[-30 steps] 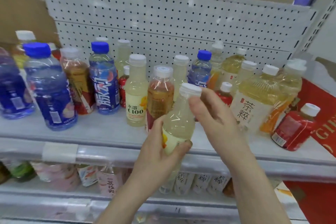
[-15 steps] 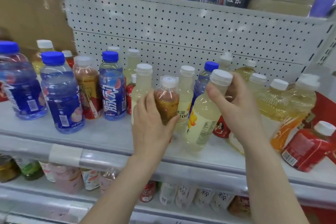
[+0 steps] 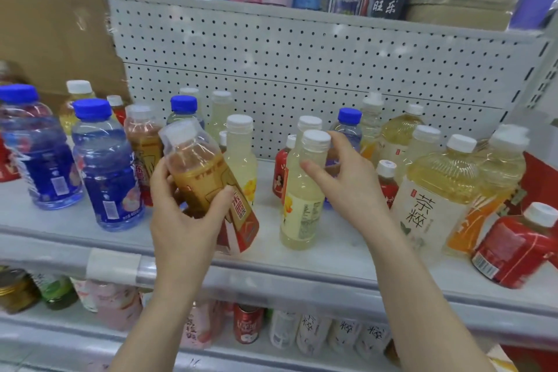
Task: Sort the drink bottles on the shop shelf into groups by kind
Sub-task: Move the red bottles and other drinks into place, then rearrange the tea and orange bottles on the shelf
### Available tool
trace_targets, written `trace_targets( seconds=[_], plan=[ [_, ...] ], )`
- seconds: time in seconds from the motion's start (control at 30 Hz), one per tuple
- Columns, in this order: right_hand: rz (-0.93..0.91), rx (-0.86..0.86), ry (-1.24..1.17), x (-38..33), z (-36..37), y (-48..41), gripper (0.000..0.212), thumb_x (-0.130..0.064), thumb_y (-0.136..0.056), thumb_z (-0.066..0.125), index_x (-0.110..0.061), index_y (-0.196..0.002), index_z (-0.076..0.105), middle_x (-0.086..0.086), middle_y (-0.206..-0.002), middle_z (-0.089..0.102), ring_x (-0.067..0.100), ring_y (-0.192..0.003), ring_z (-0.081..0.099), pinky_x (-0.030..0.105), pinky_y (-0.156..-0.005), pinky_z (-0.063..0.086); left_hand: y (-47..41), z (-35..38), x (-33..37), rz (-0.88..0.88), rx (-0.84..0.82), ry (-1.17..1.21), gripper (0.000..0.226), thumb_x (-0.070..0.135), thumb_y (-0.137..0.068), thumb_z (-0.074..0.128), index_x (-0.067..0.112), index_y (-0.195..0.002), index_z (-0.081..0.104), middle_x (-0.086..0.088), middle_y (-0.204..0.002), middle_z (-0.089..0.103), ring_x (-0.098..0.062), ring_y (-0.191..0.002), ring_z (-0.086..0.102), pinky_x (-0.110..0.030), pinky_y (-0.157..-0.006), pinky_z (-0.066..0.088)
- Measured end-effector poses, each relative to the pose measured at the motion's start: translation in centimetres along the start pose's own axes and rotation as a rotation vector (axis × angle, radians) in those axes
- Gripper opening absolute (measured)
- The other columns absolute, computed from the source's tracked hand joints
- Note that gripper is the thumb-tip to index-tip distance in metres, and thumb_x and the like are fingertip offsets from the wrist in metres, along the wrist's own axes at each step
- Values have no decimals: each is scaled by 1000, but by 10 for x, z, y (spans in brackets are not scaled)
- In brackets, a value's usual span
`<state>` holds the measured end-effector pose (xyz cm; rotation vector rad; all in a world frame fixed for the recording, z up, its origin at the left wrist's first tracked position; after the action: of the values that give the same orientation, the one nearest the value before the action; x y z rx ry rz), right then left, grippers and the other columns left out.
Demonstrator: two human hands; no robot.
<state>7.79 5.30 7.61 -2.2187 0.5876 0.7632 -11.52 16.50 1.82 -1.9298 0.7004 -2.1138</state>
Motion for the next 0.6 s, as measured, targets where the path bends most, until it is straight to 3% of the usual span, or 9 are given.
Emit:
trace_targets(
  seconds=[0.1,0.23,0.3,0.43,0.6],
  plan=[
    [-43,30,61,-7,22,-11,49,-42,-93,66,-28,-136,50,-8,-119,66,17,-104,65,39,-87,52,0,-9,-1,-11,-41,-23,75,21,-76,82,37,-136,41,20,-119,60,1,-110,58,-34,-99,48],
    [-67,65,129,-11,48,-21,52,-49,-91,66,-23,-133,49,-1,-117,65,24,-104,62,43,-85,52,6,-8,-4,-34,-82,-14,78,24,-74,83,35,-139,41,17,-121,61,0,-111,59,-35,-98,49],
    [-82,115,143,-9,51,-19,56,-53,-89,67,-23,-133,50,0,-115,61,24,-106,56,39,-86,47,9,-6,-4,-36,-107,5,78,26,-73,82,36,-139,41,21,-120,60,8,-108,57,-30,-93,49],
    [-13,190,123,10,41,-7,64,-61,-83,69,-27,-134,52,-1,-130,47,17,-120,45,29,-97,36,9,-7,-5,-44,-140,15,81,25,-70,83,38,-139,41,20,-118,61,14,-102,57,-21,-86,47],
    [89,62,-34,23,51,3,44,-62,-89,61,-35,-124,58,-7,-133,38,23,-113,58,42,-100,49,9,-3,-8,-34,-156,8,78,23,-72,83,39,-137,43,19,-118,62,9,-106,58,-23,-88,47]
  ],
)
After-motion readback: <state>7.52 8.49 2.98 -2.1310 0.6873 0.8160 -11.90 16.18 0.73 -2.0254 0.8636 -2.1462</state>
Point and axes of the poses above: each hand's wrist, its own y-axis away from the middle knuckle, its own z-axis out of the palm, x = y × z, the point moved 2 cm from there along -y, towards the middle knuckle
